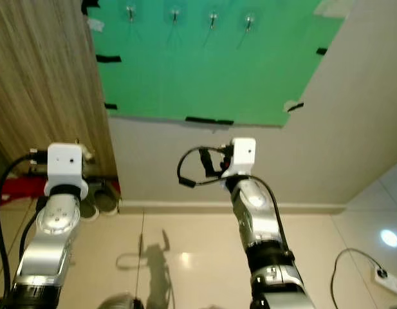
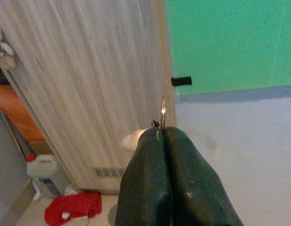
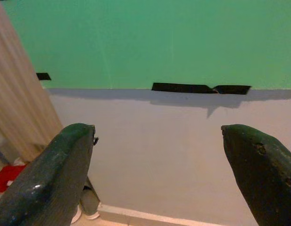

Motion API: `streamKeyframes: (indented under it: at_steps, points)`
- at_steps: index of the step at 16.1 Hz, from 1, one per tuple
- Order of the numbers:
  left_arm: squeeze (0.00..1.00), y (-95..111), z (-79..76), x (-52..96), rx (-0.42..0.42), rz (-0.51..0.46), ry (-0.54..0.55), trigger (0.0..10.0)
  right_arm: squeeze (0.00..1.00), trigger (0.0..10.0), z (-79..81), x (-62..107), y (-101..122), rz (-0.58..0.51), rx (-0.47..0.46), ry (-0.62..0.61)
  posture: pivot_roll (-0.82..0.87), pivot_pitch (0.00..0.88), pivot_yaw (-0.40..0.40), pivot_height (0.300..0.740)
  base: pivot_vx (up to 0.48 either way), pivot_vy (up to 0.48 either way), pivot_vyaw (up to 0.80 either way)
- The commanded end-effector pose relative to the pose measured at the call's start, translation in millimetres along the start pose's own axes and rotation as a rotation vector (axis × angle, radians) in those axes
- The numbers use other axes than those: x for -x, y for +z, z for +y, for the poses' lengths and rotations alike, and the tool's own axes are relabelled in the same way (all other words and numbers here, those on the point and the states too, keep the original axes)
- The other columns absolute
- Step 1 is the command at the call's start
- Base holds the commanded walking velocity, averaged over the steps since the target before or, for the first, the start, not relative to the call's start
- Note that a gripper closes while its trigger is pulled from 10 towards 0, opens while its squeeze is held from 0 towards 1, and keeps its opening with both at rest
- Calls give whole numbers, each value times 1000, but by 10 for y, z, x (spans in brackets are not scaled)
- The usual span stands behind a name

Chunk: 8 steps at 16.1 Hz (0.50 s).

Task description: Hang keys on a hook

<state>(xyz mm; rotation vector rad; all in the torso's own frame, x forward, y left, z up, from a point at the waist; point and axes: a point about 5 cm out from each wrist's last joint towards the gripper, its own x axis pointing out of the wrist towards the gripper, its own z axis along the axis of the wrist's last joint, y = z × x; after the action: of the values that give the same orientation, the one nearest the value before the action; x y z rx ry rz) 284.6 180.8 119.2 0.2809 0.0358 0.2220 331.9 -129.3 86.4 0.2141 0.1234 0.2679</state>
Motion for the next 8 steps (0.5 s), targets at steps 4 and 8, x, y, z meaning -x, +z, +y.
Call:
streamKeyframes:
  at_steps: [4, 8]
  points:
    - [0, 50, -142, -39, -17, -30, -44, 10000, 0, 10000, -138, 26, 34, -20, -4, -16, 57, 0, -107, 740, 0, 119, 491]
    - [0, -18, -85, -85, 99, -48, -51, 10000, 0, 10000, -261, 87, 67, -41, 163, -158, 55, 0, -117, 740, 0, 0, 334]
